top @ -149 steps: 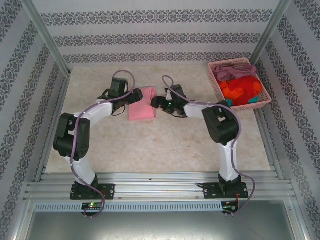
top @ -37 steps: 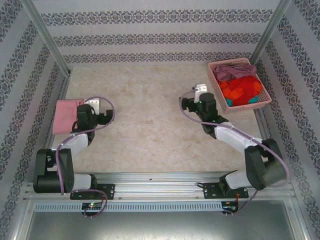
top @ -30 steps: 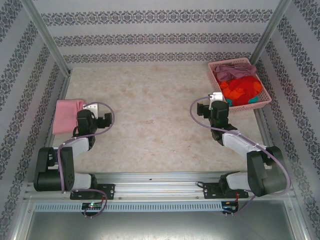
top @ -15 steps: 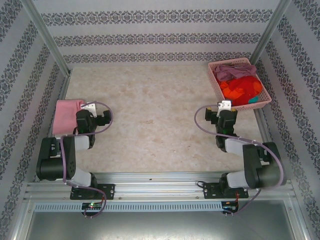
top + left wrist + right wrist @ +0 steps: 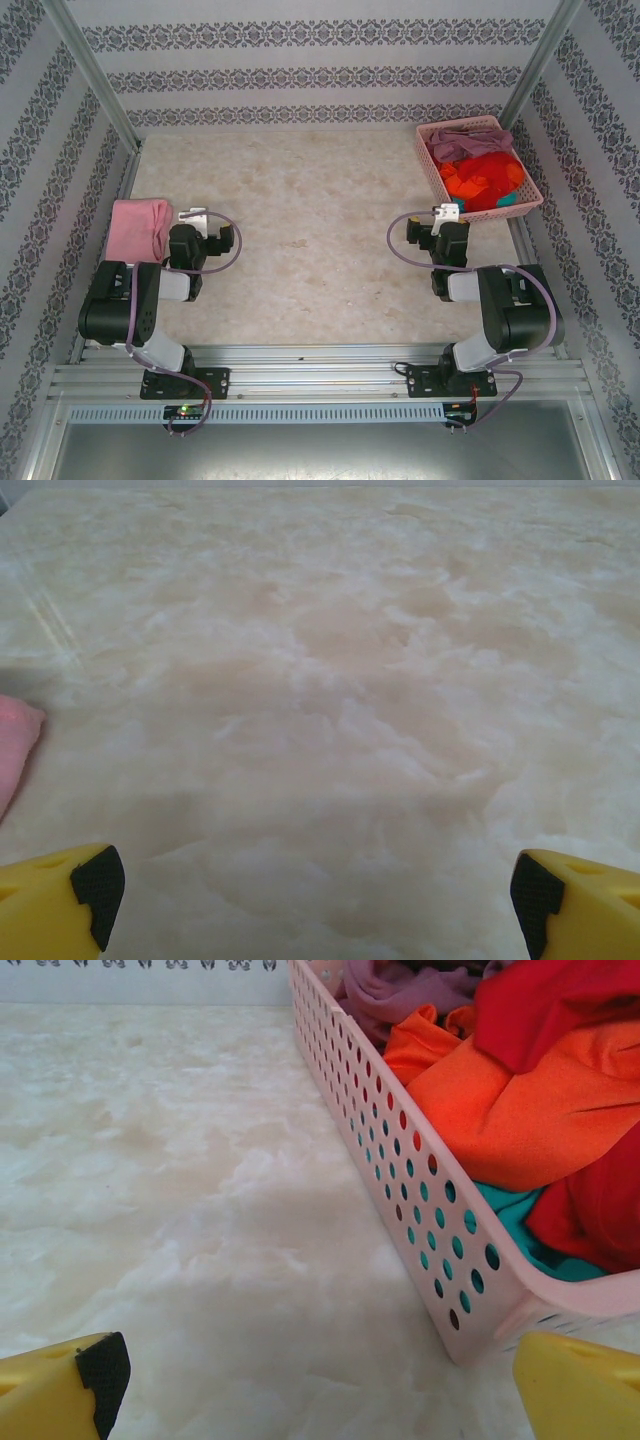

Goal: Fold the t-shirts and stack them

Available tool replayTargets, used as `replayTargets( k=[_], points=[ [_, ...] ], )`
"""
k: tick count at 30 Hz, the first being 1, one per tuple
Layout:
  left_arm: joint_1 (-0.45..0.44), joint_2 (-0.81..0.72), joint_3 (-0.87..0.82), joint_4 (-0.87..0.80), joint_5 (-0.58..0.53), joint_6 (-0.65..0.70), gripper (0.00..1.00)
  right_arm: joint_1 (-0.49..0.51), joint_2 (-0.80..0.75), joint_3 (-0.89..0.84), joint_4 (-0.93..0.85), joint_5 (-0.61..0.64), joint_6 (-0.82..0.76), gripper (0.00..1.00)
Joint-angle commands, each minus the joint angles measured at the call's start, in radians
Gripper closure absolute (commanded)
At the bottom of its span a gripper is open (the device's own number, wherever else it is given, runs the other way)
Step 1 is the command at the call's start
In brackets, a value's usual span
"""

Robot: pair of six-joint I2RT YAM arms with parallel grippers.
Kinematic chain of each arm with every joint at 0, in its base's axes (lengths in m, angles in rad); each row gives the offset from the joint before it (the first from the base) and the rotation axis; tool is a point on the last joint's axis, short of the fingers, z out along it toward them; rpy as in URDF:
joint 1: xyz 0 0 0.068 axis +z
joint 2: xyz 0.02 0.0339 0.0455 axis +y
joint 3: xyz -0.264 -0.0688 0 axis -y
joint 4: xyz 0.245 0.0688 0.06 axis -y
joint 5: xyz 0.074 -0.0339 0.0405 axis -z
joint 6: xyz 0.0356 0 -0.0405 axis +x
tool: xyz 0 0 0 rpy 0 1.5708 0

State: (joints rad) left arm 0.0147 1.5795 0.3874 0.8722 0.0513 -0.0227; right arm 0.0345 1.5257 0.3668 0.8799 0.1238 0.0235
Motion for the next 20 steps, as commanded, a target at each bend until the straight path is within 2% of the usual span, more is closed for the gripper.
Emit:
replayTargets(
  k=[1, 20],
  points=[
    [-0.001, 0.005, 0.008, 0.046, 0.007, 0.027, 0.00, -0.008, -0.016, 0.015, 0.019, -0.022, 0.015, 0.02],
    [-0.001, 0.004, 0.013, 0.035, 0.009, 0.027, 0.00, -0.008, -0.015, 0.014, 0.021, -0.022, 0.016, 0.02]
  ],
)
